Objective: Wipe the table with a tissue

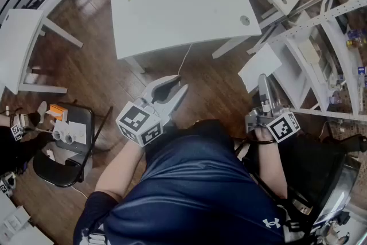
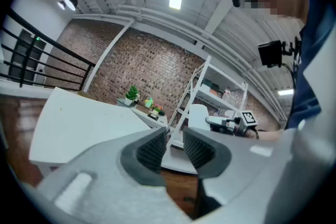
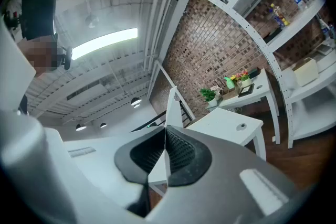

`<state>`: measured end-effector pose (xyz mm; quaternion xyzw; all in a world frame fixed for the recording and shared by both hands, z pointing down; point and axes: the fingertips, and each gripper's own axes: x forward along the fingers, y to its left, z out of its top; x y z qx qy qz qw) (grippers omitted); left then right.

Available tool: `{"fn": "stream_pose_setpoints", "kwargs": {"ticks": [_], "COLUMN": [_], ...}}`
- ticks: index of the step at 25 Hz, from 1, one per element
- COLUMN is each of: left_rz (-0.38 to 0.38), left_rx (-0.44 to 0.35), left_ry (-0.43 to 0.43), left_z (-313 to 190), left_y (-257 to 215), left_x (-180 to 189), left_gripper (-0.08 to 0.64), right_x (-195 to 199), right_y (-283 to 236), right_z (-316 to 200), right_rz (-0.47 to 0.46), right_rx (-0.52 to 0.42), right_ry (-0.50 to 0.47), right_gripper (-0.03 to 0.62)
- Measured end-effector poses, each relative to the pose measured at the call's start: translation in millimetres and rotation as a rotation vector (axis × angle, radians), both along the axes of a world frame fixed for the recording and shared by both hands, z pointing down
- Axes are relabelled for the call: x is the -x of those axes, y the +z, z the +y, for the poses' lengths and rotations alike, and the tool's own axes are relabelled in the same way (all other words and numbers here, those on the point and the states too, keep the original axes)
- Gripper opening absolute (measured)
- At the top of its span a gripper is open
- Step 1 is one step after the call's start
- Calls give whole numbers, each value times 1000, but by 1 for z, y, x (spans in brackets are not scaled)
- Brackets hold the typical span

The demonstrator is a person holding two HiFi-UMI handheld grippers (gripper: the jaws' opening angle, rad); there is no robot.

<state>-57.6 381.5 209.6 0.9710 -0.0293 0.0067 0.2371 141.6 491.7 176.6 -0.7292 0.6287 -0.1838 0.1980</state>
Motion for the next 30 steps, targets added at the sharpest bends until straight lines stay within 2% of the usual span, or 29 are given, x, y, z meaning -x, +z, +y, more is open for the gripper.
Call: {"fn": "stream_pose_setpoints", "kwargs": {"ticks": [6,13,20,25,30], "left_rz": [17,-18,-100,-151,-201], "left_rx": [53,54,-24,0,-9], "left_ry": [-21,-83,-183,-233,-279], "left_z": [-33,-84,-155,-201,-237], "left_y": [0,7,11,7,18], "left_x": [-4,-26,-113,-191,-239], "left_gripper": [100,100,100,98,95], "right_x": [-2,-47,-145,-218,-280], "right_y": [3,25,55,77,100], "right_z": [-45,-104,-179,-233,-272], "right_rz": [0,-31,-37,-42,-70], "right_rx": [31,38,50,86,149], "right_ry": [-11,-26,-51,-106,-115], "right_gripper": [11,11,11,11,11]}}
